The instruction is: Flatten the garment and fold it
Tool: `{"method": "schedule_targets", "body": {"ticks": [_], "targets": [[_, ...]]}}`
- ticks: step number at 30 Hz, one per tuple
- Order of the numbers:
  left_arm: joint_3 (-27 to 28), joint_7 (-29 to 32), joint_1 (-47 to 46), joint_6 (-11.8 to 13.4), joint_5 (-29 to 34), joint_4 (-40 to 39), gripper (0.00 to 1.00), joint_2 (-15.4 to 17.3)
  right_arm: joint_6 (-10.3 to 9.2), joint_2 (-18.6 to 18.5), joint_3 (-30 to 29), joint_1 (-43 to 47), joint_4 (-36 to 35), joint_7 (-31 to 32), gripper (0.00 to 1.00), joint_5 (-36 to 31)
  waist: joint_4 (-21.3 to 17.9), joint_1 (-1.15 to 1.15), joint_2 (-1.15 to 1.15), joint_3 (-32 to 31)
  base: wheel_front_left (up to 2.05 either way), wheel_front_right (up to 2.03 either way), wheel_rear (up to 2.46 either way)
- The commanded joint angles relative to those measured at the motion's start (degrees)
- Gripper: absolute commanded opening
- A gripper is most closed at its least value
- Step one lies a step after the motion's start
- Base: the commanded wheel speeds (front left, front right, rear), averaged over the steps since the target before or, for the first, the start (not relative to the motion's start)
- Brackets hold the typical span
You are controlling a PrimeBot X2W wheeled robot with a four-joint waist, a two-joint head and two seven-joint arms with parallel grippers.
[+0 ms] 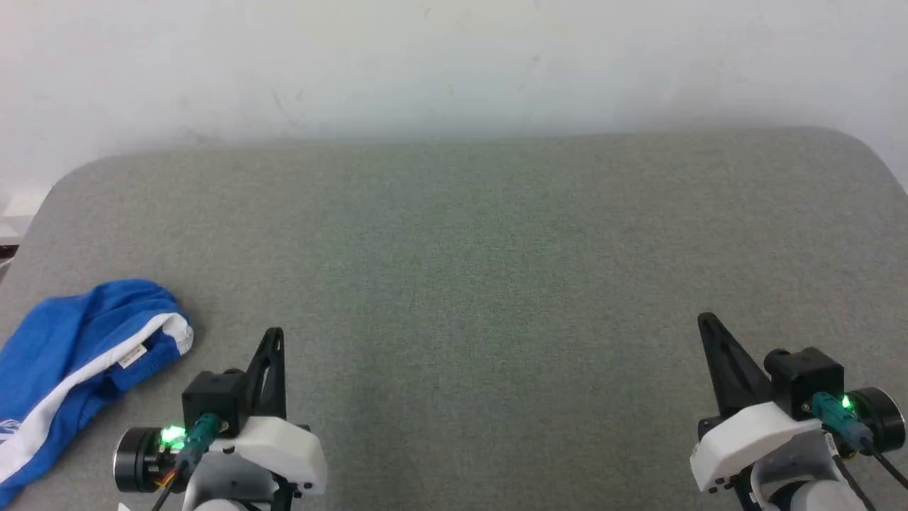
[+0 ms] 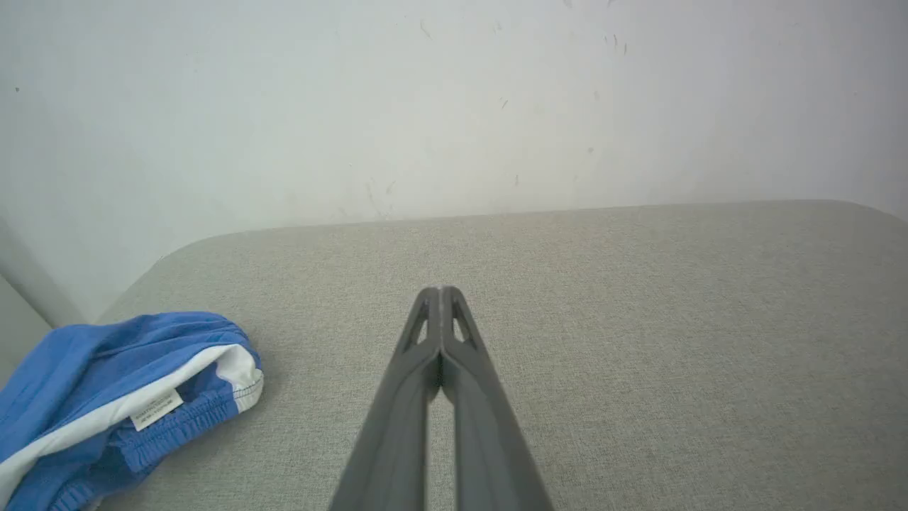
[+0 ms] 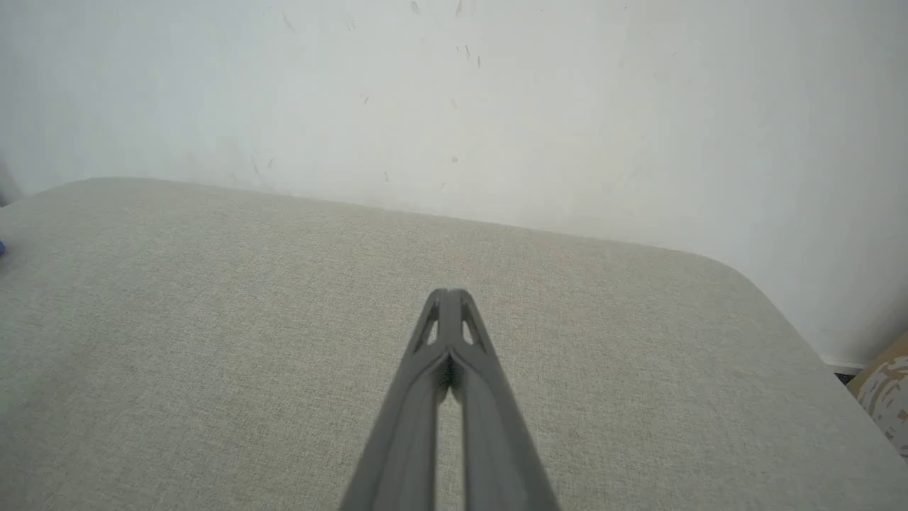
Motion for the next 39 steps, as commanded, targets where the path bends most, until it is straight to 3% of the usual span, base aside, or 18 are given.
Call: {"method": "schedule_targets", "body": {"ticks": [1,28,29,39], "targets": [[0.24,0.02,-0.68,-0.09,0.37,0.10,0.00,-0.16,-0.12,0.17,-0.12,-0.85,0.05,-0.38,0.00,-0.35,0.00,0.00,0.00,0.00,0.00,0.00,0.00],[0.24,0.02,-0.68,-0.09,0.37,0.10,0.00,-0.16,-0.12,0.17,-0.12,-0.85,0.05,-0.38,0.00,-0.35,0.00,0.00,0.00,0.00,0.00,0.00,0.00],[0.00,0.00,0.00,0.00,0.00,0.00,1.00,0.00,0.00,0.00,0.00,0.00,0.00,0.00,1.00,0.00,0.00,0.00,0.00,0.00,0.00,0.00,0.00],[-0.38,-0.95,-0.36,-0.34,-1.12,0.62,1.00,0.00,-0.01,-0.01,-0.14,-0.20,0.74,-0.91,1.00,0.54,-0.10,0.00,0.00,0.05,0.00,0.00,0.00]]}}
